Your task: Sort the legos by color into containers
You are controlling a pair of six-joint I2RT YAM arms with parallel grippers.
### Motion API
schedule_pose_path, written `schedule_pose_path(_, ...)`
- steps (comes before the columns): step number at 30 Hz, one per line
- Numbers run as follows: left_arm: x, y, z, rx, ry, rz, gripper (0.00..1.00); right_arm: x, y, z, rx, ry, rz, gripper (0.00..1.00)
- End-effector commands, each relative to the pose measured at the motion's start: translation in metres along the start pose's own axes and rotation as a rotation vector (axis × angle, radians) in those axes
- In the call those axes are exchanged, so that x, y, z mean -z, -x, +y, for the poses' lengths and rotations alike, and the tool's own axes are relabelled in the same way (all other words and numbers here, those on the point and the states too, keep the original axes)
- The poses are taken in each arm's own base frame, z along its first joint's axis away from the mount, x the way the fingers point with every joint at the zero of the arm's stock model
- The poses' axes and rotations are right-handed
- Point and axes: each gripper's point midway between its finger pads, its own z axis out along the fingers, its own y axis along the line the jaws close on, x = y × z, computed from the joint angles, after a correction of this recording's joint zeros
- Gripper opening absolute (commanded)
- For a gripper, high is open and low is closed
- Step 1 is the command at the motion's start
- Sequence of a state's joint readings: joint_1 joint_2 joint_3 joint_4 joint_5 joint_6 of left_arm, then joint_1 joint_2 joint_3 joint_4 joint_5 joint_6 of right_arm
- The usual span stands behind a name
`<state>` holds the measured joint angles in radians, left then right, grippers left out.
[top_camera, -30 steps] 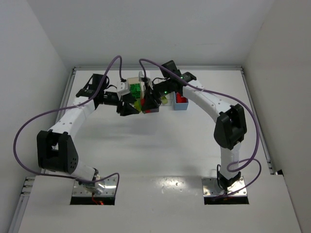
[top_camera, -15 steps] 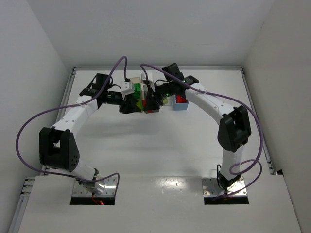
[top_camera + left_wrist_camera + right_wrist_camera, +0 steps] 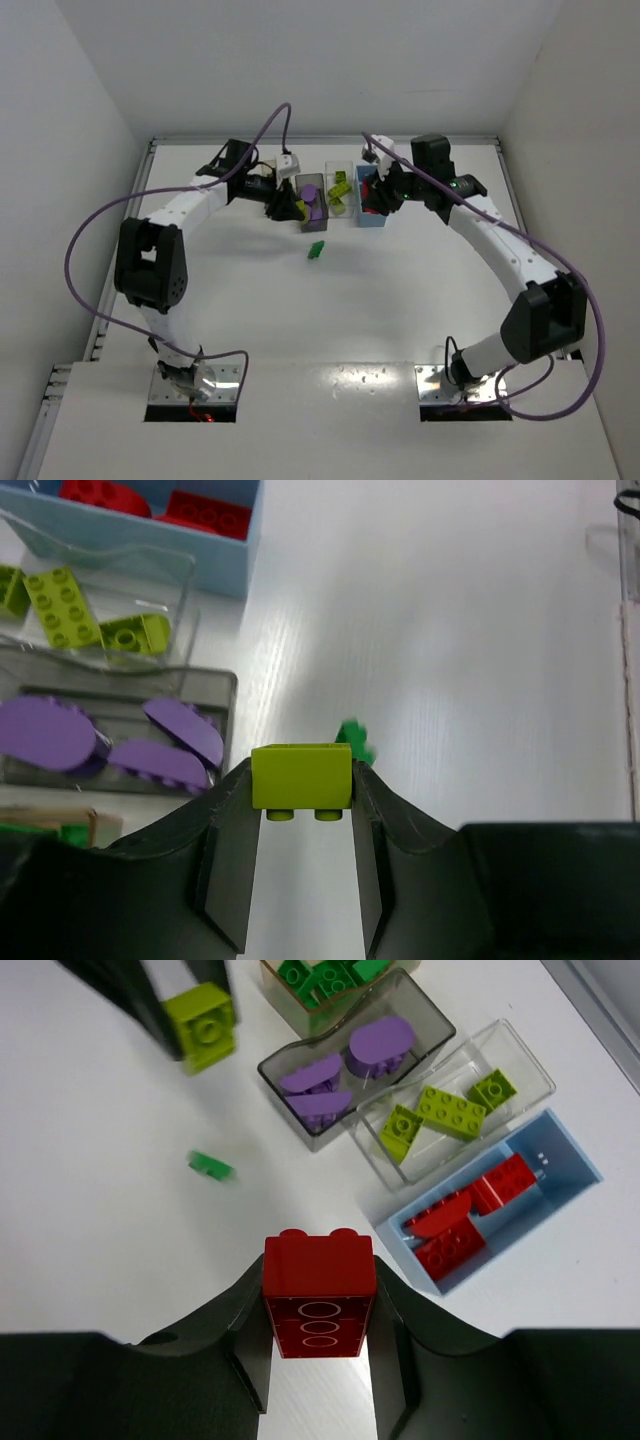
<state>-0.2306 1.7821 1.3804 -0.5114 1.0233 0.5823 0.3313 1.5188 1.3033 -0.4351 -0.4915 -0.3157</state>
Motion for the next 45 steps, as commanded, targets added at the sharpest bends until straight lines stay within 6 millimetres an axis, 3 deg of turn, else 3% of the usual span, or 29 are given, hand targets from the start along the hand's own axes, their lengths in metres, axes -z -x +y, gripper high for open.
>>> schedule_pose_path(1,-0.024,0.048,0.014,-0.039,-0.007,-0.082,0.08,0.019,0.004,-0.003,-0.05,-0.081,-0.034,0.05)
schedule_pose_path(2,-0.03,0.061,0.021,-0.065,-0.002,-0.094,0.08,0.023,0.005,-0.003,-0.062,-0.091,-0.033,0.05)
schedule_pose_path(3,-0.04,0.063,0.019,-0.049,-0.021,-0.091,0.08,0.026,0.0,-0.004,-0.089,-0.101,-0.031,0.05)
schedule_pose_path(5,-0.06,0.059,0.036,-0.026,0.003,-0.083,0.08,0.035,0.001,-0.006,-0.098,-0.125,-0.039,0.05)
schedule_pose_path(7,-0.073,0.073,0.048,-0.009,0.032,-0.112,0.08,0.039,-0.003,-0.005,-0.127,-0.13,-0.035,0.05)
schedule_pose_path(12,-0.106,0.079,0.1,0.095,0.139,-0.134,0.08,0.051,-0.013,-0.013,-0.171,-0.167,-0.034,0.05)
schedule_pose_path(15,-0.127,0.075,0.119,0.141,0.191,-0.127,0.1,0.052,-0.014,-0.016,-0.176,-0.175,-0.034,0.05)
schedule_pose_path(18,-0.134,0.068,0.139,0.17,0.252,-0.12,0.11,0.056,-0.007,-0.02,-0.18,-0.181,-0.054,0.05)
schedule_pose_path(19,-0.138,0.066,0.145,0.183,0.263,-0.122,0.11,0.055,-0.013,-0.021,-0.196,-0.173,-0.041,0.05)
schedule_pose_path(23,-0.145,0.063,0.156,0.18,0.306,-0.115,0.11,0.055,-0.012,-0.024,-0.2,-0.172,-0.044,0.05)
schedule_pose_path(26,-0.144,0.06,0.163,0.182,0.339,-0.11,0.15,0.052,-0.01,-0.022,-0.2,-0.148,-0.05,0.05)
schedule_pose_path(27,-0.143,0.057,0.164,0.191,0.352,-0.1,0.3,0.048,-0.012,-0.021,-0.207,-0.133,-0.045,0.05)
schedule_pose_path(30,-0.144,0.05,0.165,0.194,0.36,-0.082,0.53,0.047,-0.007,-0.023,-0.203,-0.125,-0.054,0.05)
schedule_pose_path(34,-0.136,0.058,0.163,0.187,0.382,-0.087,0.74,0.039,-0.009,-0.025,-0.213,-0.101,-0.046,0.05)
schedule_pose_path(35,-0.133,0.071,0.162,0.163,0.379,-0.114,0.78,0.035,-0.011,-0.027,-0.215,-0.1,-0.043,0.05)
schedule_pose_path(37,-0.125,0.078,0.16,0.179,0.367,-0.145,0.8,0.032,-0.014,-0.027,-0.221,-0.096,-0.034,0.05)
schedule_pose_path(39,-0.096,0.116,0.161,0.188,0.373,-0.26,0.8,0.023,-0.014,-0.035,-0.254,-0.128,-0.042,0.05)
schedule_pose_path(41,-0.077,0.136,0.152,0.2,0.349,-0.331,0.8,0.017,-0.006,-0.049,-0.274,-0.173,-0.075,0.06)
schedule_pose_path(42,-0.056,0.167,0.141,0.179,0.347,-0.391,0.8,0.008,-0.006,-0.056,-0.32,-0.181,-0.08,0.06)
schedule_pose_path(44,-0.035,0.187,0.133,0.148,0.354,-0.41,0.8,-0.002,-0.003,-0.068,-0.351,-0.205,-0.097,0.06)
schedule_pose_path(45,-0.027,0.189,0.123,0.134,0.359,-0.376,0.8,-0.007,0.014,-0.074,-0.36,-0.206,-0.14,0.06)
